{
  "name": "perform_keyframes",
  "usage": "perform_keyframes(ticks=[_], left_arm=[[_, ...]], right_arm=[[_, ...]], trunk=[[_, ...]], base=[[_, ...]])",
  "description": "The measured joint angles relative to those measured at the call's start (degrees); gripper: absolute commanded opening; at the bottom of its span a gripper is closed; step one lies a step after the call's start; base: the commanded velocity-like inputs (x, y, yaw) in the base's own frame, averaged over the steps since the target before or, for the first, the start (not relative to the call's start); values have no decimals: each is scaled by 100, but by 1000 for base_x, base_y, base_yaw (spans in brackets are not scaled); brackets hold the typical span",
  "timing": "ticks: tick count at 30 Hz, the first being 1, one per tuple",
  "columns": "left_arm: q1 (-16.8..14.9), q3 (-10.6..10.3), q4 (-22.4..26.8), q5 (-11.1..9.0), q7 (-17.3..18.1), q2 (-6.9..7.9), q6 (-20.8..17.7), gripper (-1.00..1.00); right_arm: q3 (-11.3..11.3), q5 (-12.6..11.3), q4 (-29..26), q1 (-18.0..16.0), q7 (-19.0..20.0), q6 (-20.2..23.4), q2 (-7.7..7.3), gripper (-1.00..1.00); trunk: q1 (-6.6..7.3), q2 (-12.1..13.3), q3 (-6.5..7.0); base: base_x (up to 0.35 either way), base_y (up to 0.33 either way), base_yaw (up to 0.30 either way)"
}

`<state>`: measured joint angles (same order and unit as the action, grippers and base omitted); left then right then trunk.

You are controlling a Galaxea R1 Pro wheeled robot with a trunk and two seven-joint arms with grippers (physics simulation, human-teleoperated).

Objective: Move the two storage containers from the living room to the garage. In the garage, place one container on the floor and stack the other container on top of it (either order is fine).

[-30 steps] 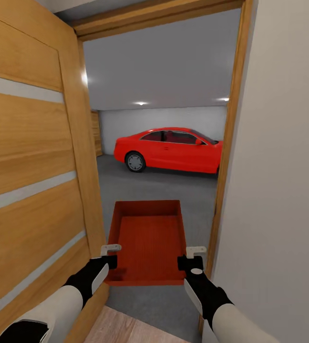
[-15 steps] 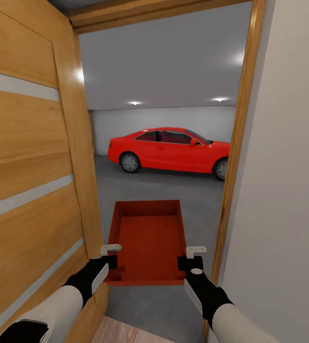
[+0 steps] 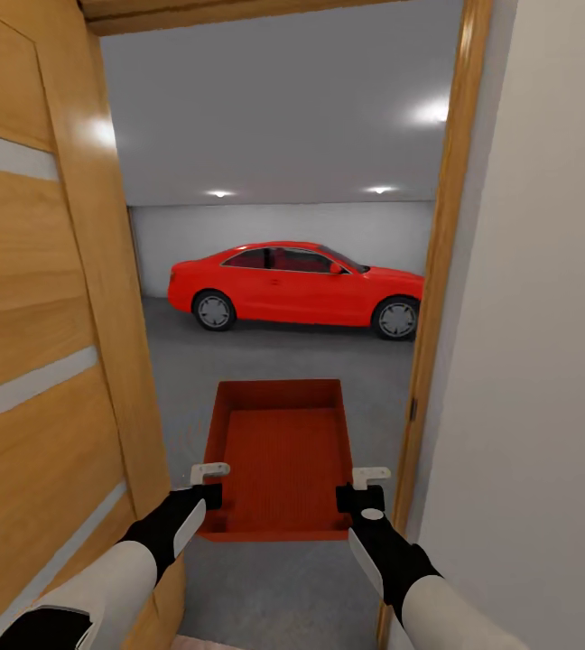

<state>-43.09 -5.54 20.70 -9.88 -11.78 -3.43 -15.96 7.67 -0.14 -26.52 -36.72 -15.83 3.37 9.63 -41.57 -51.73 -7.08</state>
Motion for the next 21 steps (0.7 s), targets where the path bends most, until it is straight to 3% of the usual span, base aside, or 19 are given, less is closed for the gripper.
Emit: perform_keyframes(ticks=[15, 21], left_arm=[[0, -1, 0, 0, 1, 1, -1, -100], [1, -1, 2, 0, -1, 1, -3, -100]], right_arm=[[1, -2, 0, 0, 0, 0, 0, -100], [2, -2, 2, -1, 0, 0, 1, -100]], trunk=[[0, 0, 0], [0, 0, 0]], base=[[181, 184, -237], [181, 184, -47]])
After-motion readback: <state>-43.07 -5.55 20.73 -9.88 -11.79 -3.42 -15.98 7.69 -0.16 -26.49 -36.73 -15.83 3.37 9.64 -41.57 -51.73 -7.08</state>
